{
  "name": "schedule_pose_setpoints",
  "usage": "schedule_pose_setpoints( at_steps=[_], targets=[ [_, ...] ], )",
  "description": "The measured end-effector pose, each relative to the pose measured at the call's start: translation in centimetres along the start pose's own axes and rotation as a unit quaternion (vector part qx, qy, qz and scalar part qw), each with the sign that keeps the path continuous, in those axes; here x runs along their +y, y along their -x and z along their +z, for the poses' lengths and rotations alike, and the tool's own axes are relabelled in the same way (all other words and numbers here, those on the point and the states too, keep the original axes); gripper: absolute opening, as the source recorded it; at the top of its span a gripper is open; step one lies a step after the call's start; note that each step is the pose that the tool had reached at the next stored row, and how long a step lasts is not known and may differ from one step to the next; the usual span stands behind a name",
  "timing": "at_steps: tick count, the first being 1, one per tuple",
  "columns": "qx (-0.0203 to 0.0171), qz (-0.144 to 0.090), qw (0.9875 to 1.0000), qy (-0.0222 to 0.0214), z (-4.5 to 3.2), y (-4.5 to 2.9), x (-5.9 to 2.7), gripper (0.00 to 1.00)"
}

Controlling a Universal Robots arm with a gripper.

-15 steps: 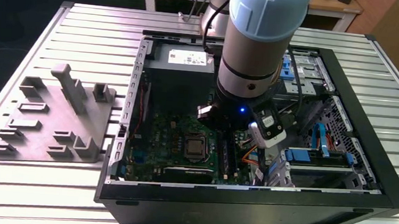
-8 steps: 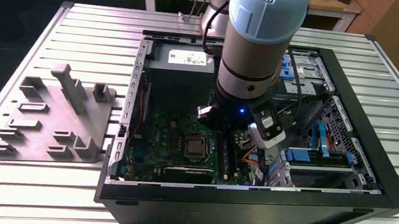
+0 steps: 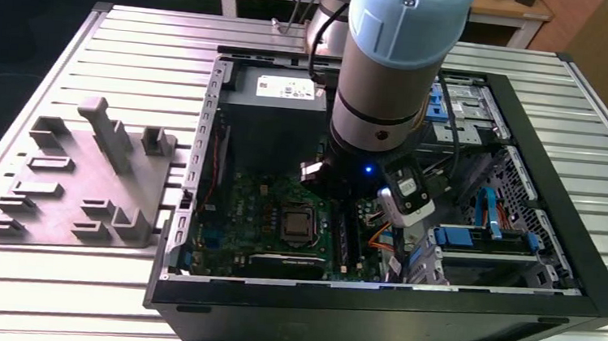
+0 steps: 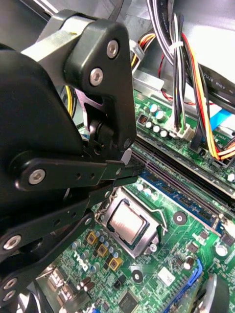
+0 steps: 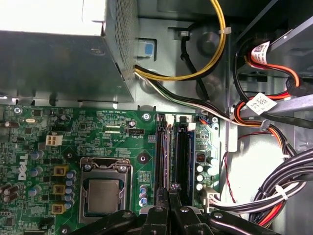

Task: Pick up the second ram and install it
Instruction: 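Insert the second ram into the second slot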

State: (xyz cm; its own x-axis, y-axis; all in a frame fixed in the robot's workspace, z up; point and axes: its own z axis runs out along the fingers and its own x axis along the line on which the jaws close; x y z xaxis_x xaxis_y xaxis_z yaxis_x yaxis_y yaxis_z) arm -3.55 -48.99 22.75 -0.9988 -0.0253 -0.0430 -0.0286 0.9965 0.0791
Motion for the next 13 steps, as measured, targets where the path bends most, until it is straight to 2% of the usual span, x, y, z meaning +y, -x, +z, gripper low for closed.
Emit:
schedule_pose_setpoints(
  at_steps=[8,13],
  targets=[
    [-0.0001,0.001,1.0000,-0.0001,0.10,0.00,-0.01,0.12],
    [-0.0013,0.018,0.9998,-0.0009,0.17,0.03,-0.02,0.12]
  ],
)
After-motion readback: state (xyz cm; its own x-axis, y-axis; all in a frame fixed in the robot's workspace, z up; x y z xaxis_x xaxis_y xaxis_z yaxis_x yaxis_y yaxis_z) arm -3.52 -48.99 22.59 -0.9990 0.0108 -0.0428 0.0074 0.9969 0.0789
